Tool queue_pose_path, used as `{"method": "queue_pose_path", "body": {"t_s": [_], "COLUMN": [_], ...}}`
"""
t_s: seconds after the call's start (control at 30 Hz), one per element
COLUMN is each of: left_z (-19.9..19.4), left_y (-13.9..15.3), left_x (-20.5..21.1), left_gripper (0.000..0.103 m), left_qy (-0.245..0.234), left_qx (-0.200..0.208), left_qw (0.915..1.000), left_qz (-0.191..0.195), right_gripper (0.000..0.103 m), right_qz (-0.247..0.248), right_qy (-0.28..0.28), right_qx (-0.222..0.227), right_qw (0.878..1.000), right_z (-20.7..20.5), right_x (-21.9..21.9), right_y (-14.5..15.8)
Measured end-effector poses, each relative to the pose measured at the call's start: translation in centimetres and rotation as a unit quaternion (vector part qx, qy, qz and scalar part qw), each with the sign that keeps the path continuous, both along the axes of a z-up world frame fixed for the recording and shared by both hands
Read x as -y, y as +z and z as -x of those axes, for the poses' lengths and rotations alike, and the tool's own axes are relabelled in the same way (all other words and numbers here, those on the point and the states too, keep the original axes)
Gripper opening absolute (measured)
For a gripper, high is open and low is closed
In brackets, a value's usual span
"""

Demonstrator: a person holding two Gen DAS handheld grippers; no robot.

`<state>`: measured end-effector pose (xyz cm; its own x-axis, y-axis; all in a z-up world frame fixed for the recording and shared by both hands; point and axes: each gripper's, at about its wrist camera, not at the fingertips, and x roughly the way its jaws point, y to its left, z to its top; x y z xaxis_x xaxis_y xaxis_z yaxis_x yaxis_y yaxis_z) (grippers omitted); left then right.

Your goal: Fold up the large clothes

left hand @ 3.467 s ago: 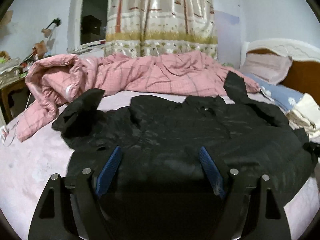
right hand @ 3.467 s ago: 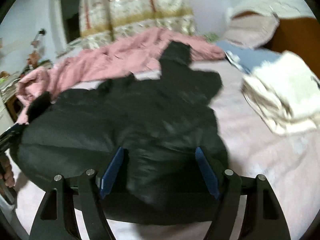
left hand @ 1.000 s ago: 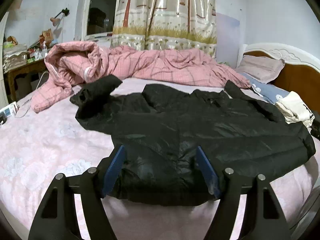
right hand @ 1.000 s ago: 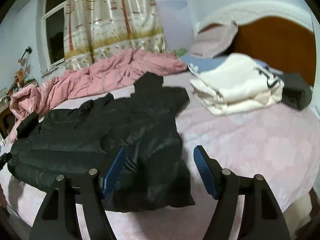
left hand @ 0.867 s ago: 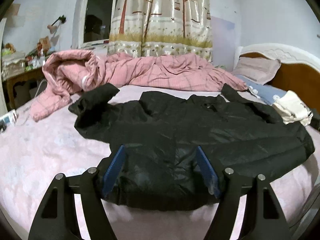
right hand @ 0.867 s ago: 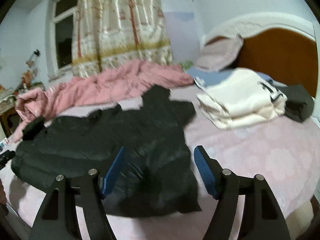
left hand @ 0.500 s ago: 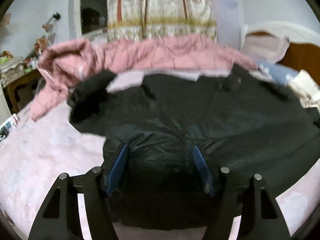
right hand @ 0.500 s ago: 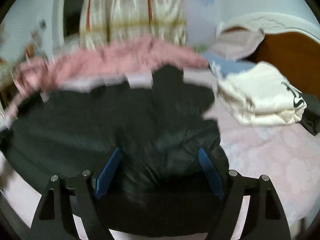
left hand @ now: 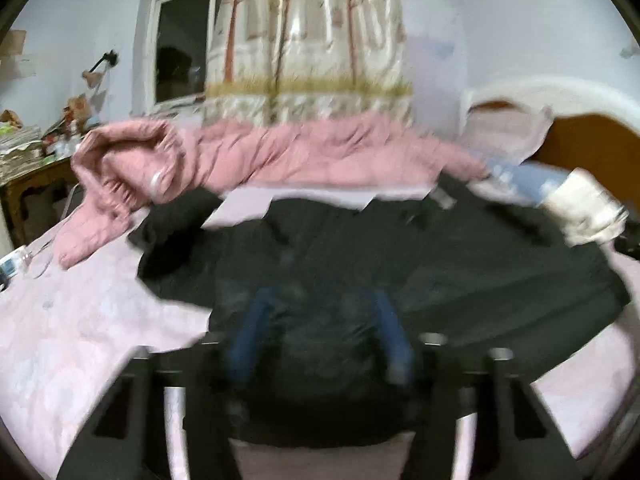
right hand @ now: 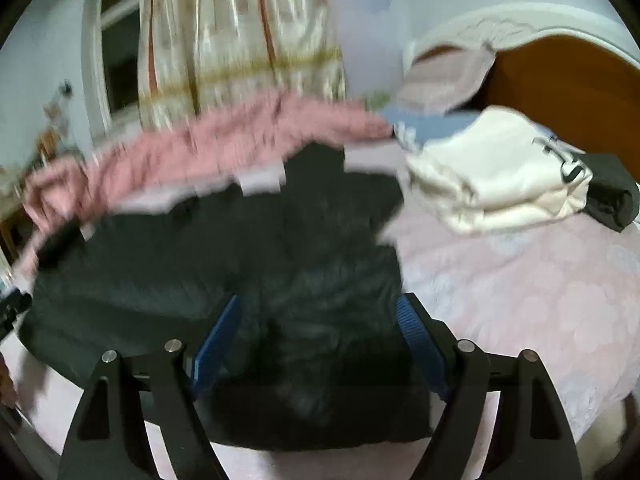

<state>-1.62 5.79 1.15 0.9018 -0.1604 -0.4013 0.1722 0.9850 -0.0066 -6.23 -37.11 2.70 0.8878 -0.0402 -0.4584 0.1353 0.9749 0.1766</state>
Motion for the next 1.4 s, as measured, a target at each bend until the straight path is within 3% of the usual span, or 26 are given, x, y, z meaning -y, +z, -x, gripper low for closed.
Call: {"method": "queue_pose_path", "body": {"t_s": [0.07, 0.13, 0.17, 0.2, 0.27, 0.37, 0.43, 0.57, 0.67, 0.7, 0.73, 0.77, 0.83, 0.87, 0.9, 1.0, 1.1, 1.13, 1.2, 1.23, 1.27, 1.4], "left_z": [-0.7, -2.1, -3.1, -4.0, -6.2, -8.0, -8.3, -7.1, -5.9, -5.5, -4.9, -4.5, -3.8, -3.5, -3.6, -4.9, -6.2, -6.2, -5.8, -5.5, -4.8, -2.7], "left_y": [0.7, 0.5, 0.0, -0.6, -2.3, -4.7, -5.5, -5.5, -5.3, -5.0, -4.5, -4.2, -3.3, -3.0, -3.0, -4.2, -6.0, -6.2, -6.1, -6.2, -6.1, -5.5], "left_x": [0.4, 0.8, 1.1, 1.4, 1.9, 0.6, -0.1, -0.4, -1.3, -1.7, -2.2, -2.6, -3.0, -3.1, -3.2, -4.1, -5.6, -6.0, -6.2, -5.9, -5.6, -4.5], "left_gripper": [0.018, 0.016, 0.016, 0.016, 0.016, 0.015, 0.015, 0.015, 0.015, 0.017, 0.028, 0.050, 0.079, 0.086, 0.087, 0.095, 0.095, 0.093, 0.064, 0.040, 0.031, 0.026], "left_qy": [-0.013, -0.016, -0.014, -0.010, 0.011, 0.046, 0.070, 0.095, 0.099, 0.096, 0.090, 0.084, 0.083, 0.089, 0.095, 0.133, 0.130, 0.128, 0.108, 0.084, 0.070, 0.063], "left_qx": [-0.022, -0.057, -0.077, -0.094, -0.131, -0.164, -0.176, -0.157, -0.154, -0.151, -0.144, -0.139, -0.120, -0.114, -0.115, -0.162, -0.217, -0.223, -0.225, -0.236, -0.240, -0.216], "left_qw": [0.9997, 0.9982, 0.9970, 0.9954, 0.9903, 0.9848, 0.9815, 0.9816, 0.9823, 0.9836, 0.9854, 0.9868, 0.9889, 0.9891, 0.9885, 0.9775, 0.9640, 0.9610, 0.9613, 0.9602, 0.9601, 0.9698], "left_qz": [0.008, 0.009, 0.002, -0.011, -0.044, -0.032, -0.027, -0.054, -0.039, -0.026, -0.006, 0.009, 0.026, 0.026, 0.025, 0.024, 0.084, 0.103, 0.117, 0.124, 0.125, 0.095], "right_gripper": [0.067, 0.051, 0.037, 0.034, 0.033, 0.033, 0.033, 0.033, 0.033, 0.033, 0.034, 0.036, 0.051, 0.066, 0.077, 0.086, 0.087, 0.087, 0.087, 0.087, 0.087, 0.087], "right_qz": [-0.026, -0.020, -0.010, 0.004, 0.015, -0.002, -0.008, -0.014, 0.014, 0.023, 0.031, 0.037, 0.042, 0.045, 0.047, 0.040, -0.007, -0.024, -0.040, -0.042, -0.041, -0.009], "right_qy": [0.017, 0.025, 0.025, 0.029, 0.027, 0.035, 0.035, 0.031, 0.019, 0.016, 0.014, 0.012, 0.012, 0.009, 0.004, -0.014, -0.024, -0.025, -0.025, -0.027, -0.028, -0.018], "right_qx": [0.015, -0.012, -0.029, -0.062, -0.111, -0.163, -0.166, -0.164, -0.146, -0.140, -0.134, -0.124, -0.101, -0.084, -0.073, -0.061, -0.076, -0.087, -0.112, -0.123, -0.124, -0.090], "right_qw": [0.999, 0.999, 0.999, 0.998, 0.993, 0.986, 0.985, 0.986, 0.989, 0.990, 0.990, 0.991, 0.994, 0.995, 0.996, 0.997, 0.997, 0.996, 0.993, 0.991, 0.991, 0.996], "right_z": [-0.2, -1.5, -2.4, -3.6, -5.2, -6.7, -6.8, -6.7, -5.7, -5.4, -4.9, -4.4, -3.5, -2.8, -2.4, -1.3, -1.3, -1.5, -2.0, -2.3, -2.4, -1.7], "right_x": [0.5, 0.4, 0.2, 0.0, -0.2, 0.1, 0.2, 0.4, -0.2, -0.5, -0.6, -0.8, -1.0, -1.0, -1.0, -0.3, 1.2, 1.7, 2.3, 2.4, 2.4, 1.3], "right_y": [0.8, 0.8, 0.5, -0.4, -2.2, -4.5, -4.7, -5.0, -4.3, -4.1, -3.8, -3.4, -2.6, -2.0, -1.7, -1.1, -1.6, -2.0, -3.0, -3.4, -3.6, -2.5]}}
